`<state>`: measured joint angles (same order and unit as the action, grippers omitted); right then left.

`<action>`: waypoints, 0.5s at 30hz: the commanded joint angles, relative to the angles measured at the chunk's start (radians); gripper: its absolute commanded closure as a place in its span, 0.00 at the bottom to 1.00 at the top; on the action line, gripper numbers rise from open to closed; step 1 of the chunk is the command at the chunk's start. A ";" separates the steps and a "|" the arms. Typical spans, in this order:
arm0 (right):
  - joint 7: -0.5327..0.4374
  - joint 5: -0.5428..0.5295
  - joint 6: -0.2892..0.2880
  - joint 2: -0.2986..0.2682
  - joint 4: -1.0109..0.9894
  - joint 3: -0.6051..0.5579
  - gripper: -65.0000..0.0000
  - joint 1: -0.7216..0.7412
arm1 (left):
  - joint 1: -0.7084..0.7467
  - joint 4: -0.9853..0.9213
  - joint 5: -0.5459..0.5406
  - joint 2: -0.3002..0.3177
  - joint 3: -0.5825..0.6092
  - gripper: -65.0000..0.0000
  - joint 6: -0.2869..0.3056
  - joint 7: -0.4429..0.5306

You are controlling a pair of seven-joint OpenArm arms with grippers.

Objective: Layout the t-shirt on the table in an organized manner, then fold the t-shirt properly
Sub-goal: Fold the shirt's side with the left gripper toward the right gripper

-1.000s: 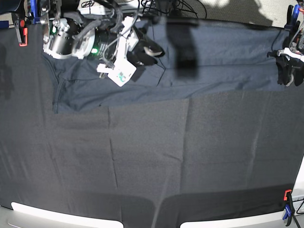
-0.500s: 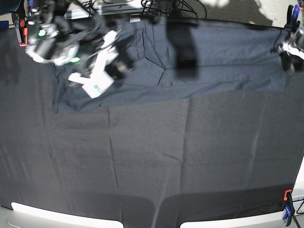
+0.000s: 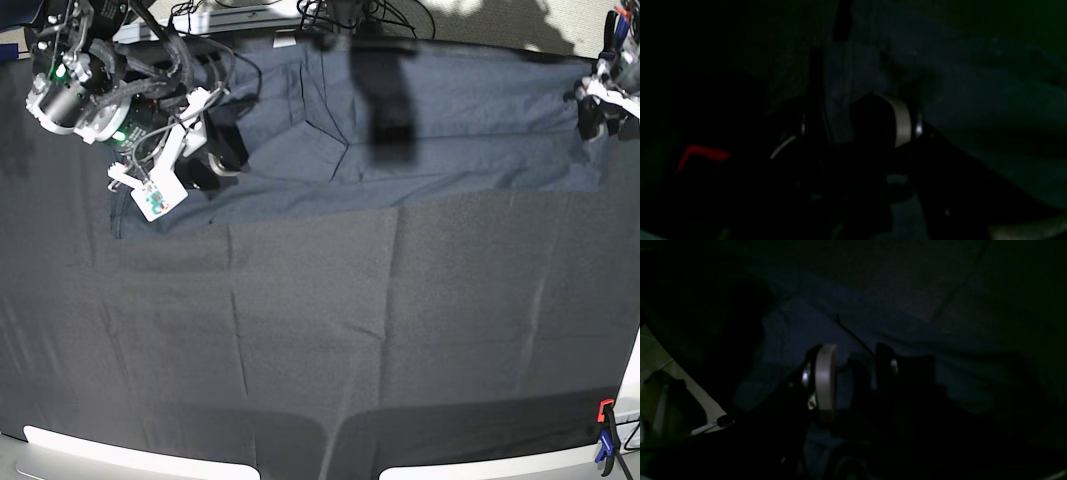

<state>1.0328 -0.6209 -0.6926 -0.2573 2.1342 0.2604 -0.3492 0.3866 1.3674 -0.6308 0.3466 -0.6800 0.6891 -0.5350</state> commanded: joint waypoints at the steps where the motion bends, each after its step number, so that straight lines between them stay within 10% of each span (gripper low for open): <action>1: -0.031 -0.018 -0.006 -0.005 0.020 0.005 0.71 0.005 | -0.010 0.011 -0.024 0.017 -0.006 0.62 0.009 -0.001; 15: -0.031 -0.018 -0.006 -0.006 0.020 0.005 0.71 0.005 | -0.032 0.011 -0.183 0.017 -0.006 0.73 0.009 -0.180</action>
<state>1.0328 -0.6205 -0.6926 -0.2573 2.1342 0.2604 -0.3489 0.3546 1.3678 -0.7906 0.3492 -0.6804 0.6895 -0.7177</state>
